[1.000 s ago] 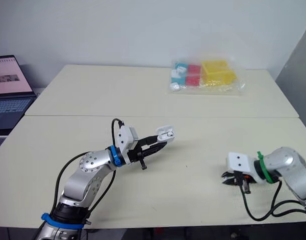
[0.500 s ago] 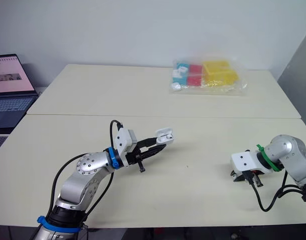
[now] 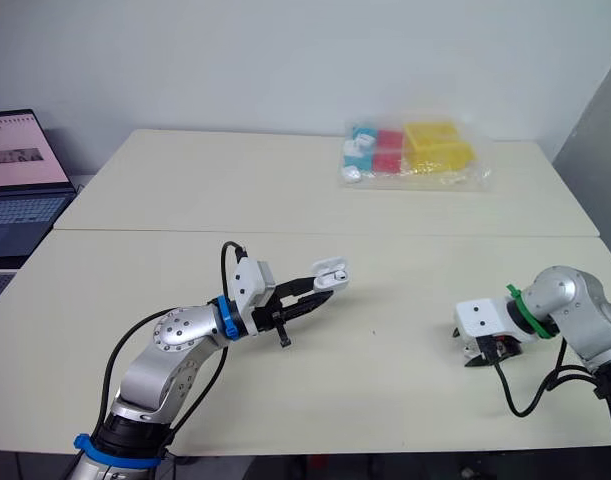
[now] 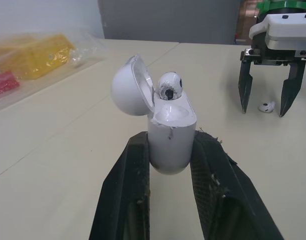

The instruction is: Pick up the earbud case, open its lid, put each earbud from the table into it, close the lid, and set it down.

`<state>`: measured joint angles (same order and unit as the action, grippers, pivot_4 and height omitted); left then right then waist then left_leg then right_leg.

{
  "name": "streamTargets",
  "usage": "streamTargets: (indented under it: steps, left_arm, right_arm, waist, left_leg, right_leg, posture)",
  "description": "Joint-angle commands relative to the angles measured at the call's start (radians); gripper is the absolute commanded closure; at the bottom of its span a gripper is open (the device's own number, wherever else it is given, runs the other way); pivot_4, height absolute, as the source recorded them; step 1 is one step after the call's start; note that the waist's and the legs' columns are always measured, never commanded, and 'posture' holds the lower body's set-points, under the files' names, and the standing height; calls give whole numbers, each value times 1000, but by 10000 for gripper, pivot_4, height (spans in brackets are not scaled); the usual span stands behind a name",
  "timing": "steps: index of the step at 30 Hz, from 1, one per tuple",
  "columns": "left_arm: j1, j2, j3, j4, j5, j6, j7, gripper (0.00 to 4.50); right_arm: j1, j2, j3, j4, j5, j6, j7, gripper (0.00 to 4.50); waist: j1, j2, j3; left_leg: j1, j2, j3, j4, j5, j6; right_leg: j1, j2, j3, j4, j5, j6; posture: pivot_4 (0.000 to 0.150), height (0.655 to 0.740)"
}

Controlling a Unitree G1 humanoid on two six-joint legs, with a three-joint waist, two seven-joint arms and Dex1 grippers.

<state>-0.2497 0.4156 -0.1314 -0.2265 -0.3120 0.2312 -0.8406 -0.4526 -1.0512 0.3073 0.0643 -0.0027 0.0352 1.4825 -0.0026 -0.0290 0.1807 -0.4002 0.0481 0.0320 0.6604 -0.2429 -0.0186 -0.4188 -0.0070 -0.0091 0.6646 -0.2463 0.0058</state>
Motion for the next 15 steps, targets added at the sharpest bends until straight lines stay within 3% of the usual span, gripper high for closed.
streamTargets:
  steps: [1,5,8,11,15]
  left_arm:
    - [-10,-5,-2,-29,-8,-16,2,37525]
    - [-1,-13,-5,-29,-6,-20,7,37525]
    - [2,-18,-10,-28,-3,-21,11,37525]
    - [4,-26,-15,-27,-3,-22,13,37525]
    - [3,-37,-21,-17,0,-30,11,37525]
  right_arm:
    - [14,-49,-99,-133,81,146,5,16550]
    - [67,-78,-133,-328,9,489,-142,16550]
    - [74,-79,-131,-435,36,719,-181,16550]
    - [103,-127,-106,-536,43,800,-174,16550]
    - [111,-148,-22,-541,-11,810,-206,16550]
  waist:
    - [1,0,0]
    - [4,0,0]
    - [4,0,0]
    - [4,1,0]
    - [3,1,0]
  left_leg:
    - [0,0,0,0,0,0]
    - [-1,0,-1,0,0,0]
    - [-1,0,-1,0,0,0]
    - [-1,-1,-1,0,0,0]
    - [-1,-1,0,0,0,0]
  right_leg:
    - [0,0,0,0,0,0]
    - [0,-1,-1,0,0,0]
    - [0,-2,0,0,0,0]
    - [0,-2,0,0,0,0]
    - [0,-2,-1,-1,0,0]
  posture:
    - [1500,7354]
    - [1500,7354]
    - [1500,7354]
    - [1500,7354]
    - [1500,7354]
